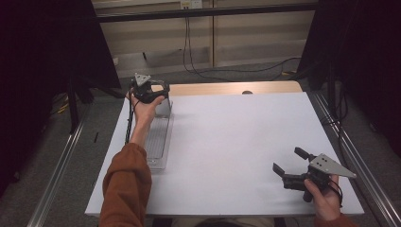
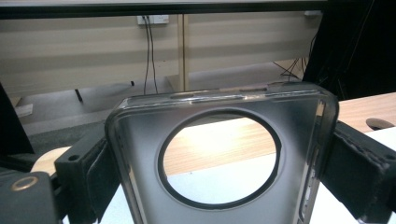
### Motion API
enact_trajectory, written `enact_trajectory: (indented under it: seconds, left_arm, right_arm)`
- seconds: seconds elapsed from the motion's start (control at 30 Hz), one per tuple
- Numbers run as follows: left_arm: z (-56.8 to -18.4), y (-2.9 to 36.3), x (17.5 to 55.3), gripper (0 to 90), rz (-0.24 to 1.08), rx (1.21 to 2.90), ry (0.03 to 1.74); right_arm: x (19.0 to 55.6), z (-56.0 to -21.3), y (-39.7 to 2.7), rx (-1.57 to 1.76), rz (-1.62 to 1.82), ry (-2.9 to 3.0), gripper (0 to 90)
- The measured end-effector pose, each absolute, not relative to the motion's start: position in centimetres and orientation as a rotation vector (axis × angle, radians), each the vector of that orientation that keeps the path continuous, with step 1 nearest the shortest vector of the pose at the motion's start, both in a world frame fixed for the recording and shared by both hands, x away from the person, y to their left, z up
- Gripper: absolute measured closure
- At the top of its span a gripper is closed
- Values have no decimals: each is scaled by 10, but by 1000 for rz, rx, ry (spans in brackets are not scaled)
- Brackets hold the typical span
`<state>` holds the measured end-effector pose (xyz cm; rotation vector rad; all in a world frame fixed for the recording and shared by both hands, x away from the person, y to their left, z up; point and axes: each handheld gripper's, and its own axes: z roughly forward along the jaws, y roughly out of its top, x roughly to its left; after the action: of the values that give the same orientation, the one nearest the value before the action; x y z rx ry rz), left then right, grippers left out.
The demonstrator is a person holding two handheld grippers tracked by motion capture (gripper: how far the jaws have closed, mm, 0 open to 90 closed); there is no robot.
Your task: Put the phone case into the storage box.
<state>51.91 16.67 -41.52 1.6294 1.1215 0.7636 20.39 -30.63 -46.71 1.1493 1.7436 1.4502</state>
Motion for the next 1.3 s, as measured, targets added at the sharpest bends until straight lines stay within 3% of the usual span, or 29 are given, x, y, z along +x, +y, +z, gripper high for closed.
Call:
enact_trajectory:
  seconds: [0.83, 1.3]
  left_arm:
    - [-426, 158, 527, 94, 790, 1670, 1126]
    - [-424, 163, 524, 36, 728, 1660, 1111]
  right_arm:
    - [204, -468, -306, 1144, 1454, 1751, 0]
    - [204, -468, -307, 1140, 1453, 1752, 0]
